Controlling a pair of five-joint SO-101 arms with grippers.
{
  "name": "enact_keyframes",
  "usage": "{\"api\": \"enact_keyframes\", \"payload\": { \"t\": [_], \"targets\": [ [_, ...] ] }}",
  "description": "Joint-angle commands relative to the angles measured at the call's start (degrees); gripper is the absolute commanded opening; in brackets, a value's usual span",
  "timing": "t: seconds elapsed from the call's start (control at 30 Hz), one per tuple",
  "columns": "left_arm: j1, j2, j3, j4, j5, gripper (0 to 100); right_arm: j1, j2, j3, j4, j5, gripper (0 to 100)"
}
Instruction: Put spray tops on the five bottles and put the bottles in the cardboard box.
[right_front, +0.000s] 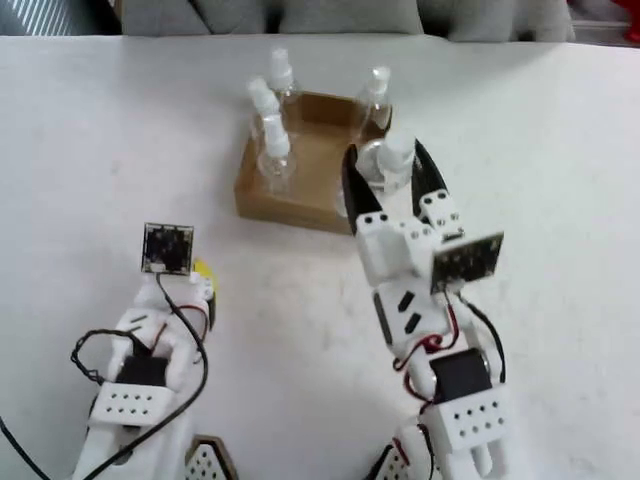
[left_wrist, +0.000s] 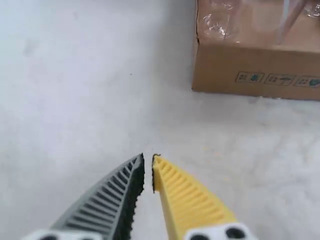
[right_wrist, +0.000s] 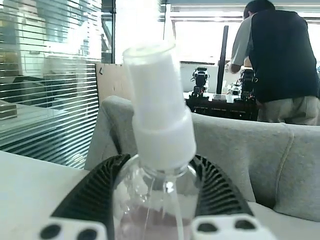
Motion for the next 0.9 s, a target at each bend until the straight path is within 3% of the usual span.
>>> {"api": "enact_keyframes", "payload": {
  "t": [0.0,0.5,0.87],
  "targets": [
    [-0.40,-1.01,-0.53,-0.09,-0.53,6,0.57,6.73,-4.04,-6.55,0.70,1.6],
    [-0.13,-1.01,-0.53,-0.09,-0.88,6,4.97,37.41,-5.36,-32.84,0.70,1.6],
    [-0.13,-1.01,-0.53,-0.18,-0.88,6,6.02,55.34,-17.58,-33.63,0.70,1.6]
  ]
}}
